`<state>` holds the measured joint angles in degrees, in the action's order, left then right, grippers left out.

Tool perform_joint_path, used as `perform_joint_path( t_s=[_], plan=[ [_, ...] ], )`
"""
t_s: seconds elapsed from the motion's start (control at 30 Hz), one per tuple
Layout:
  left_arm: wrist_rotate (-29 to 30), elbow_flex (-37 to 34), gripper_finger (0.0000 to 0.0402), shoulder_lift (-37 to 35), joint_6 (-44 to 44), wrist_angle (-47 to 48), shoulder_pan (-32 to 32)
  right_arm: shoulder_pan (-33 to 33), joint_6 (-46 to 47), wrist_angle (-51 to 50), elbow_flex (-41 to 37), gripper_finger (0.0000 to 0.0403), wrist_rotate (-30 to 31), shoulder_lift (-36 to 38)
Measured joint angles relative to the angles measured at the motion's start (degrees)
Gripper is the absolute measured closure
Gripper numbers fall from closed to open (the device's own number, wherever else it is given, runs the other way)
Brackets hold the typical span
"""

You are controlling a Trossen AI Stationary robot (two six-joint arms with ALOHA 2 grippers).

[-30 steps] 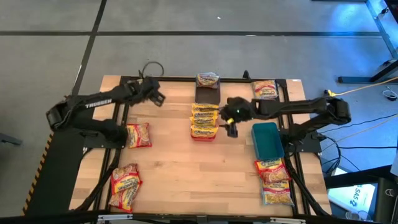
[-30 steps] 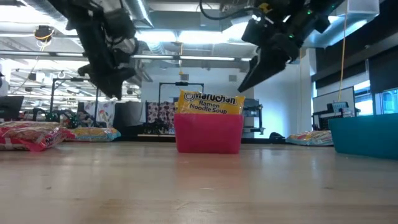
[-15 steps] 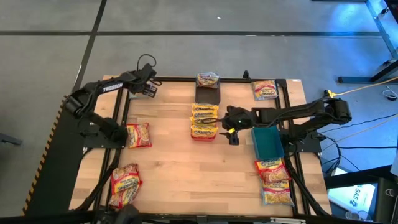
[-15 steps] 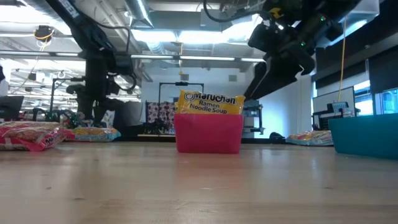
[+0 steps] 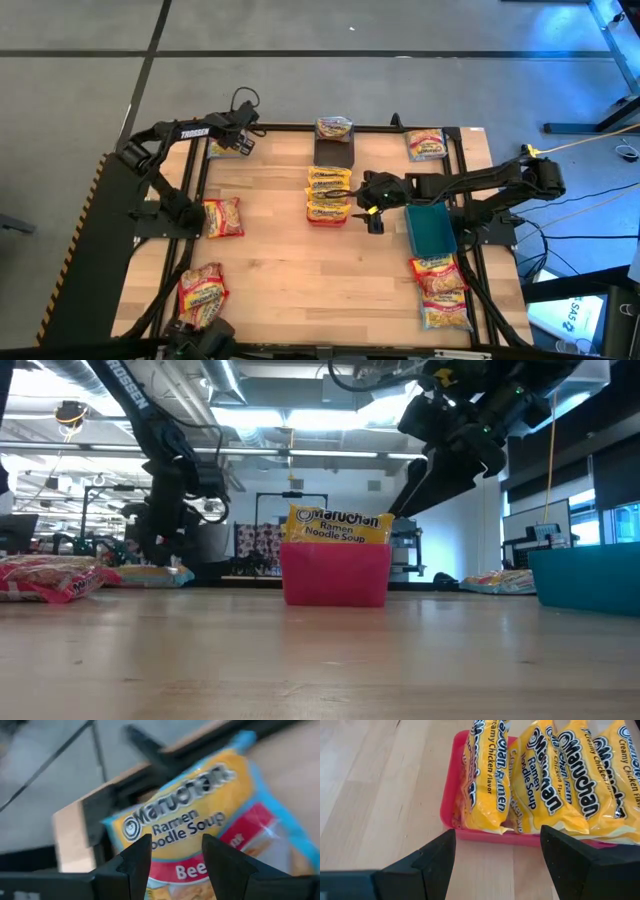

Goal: Sort Maruchan noodles
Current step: Put the blue noodle pack into the black bin

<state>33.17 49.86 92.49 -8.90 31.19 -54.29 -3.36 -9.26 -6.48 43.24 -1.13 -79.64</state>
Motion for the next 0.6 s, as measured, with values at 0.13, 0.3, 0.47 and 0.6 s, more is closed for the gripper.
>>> perform_joint_path(
  t_s=[0.13,0.3,0.47,0.6],
  plan=[
    [-6.33,0.16,0.0232,-0.20,1.96,-0.05,1.22,0.00,-0.14,-0.01,0.00,0.0143,-0.08,-0.02],
    [-11.09,0.23,0.0232,-0.82,1.95,2.09,4.36,0.00,-0.17,-0.03,0.02,0.0143,0.01,-0.02],
    [-16.31,0.27,0.0232,-0.92,1.46,5.31,10.29,0.00,-0.17,-0.05,0.00,0.0143,0.03,-0.02],
    [-18.54,0.29,0.0232,-0.90,-1.10,7.57,17.00,0.00,-0.17,-0.08,0.01,0.0143,0.03,-0.02]
  ],
)
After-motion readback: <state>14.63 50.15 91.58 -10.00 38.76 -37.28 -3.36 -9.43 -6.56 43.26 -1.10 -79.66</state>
